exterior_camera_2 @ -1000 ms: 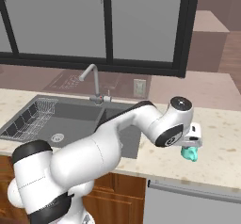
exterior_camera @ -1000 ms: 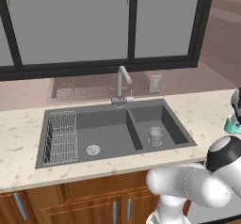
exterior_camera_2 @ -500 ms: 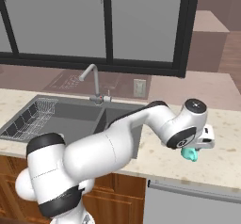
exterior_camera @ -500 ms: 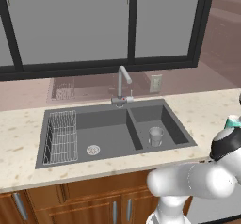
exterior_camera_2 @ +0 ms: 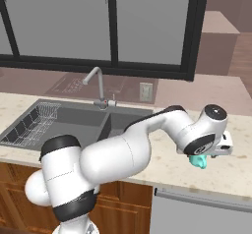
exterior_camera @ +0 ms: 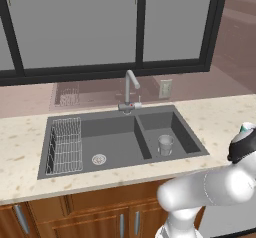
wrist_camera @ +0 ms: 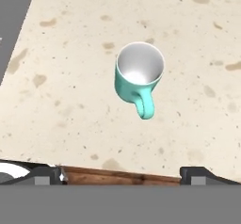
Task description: Move any existing items from the left basin to the right basin for drying. Then move the mug from the counter to the left basin of the sink for washing.
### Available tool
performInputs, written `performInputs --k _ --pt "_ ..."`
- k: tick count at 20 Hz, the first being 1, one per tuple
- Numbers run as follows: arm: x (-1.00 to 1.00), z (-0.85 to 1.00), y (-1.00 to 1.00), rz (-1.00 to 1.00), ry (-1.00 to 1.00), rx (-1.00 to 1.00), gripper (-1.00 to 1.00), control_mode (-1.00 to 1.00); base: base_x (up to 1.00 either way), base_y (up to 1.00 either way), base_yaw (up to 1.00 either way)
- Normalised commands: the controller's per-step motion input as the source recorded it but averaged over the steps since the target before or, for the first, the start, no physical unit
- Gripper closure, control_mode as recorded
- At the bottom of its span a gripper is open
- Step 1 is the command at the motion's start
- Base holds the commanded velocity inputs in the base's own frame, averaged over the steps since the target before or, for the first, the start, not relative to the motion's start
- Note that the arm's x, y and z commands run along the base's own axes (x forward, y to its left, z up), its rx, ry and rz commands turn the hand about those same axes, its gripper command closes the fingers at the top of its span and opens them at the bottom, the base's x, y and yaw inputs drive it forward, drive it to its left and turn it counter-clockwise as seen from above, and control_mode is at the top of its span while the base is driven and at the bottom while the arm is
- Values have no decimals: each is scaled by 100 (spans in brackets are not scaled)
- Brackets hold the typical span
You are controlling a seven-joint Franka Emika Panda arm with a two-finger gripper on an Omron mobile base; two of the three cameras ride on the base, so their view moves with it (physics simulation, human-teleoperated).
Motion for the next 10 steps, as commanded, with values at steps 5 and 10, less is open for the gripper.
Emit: performInputs --k 5,10 --pt "21 -13 -5 3 0 0 -100 -100 0 0 0" --pt "37 -10 0 0 2 0 -100 -100 0 0 0"
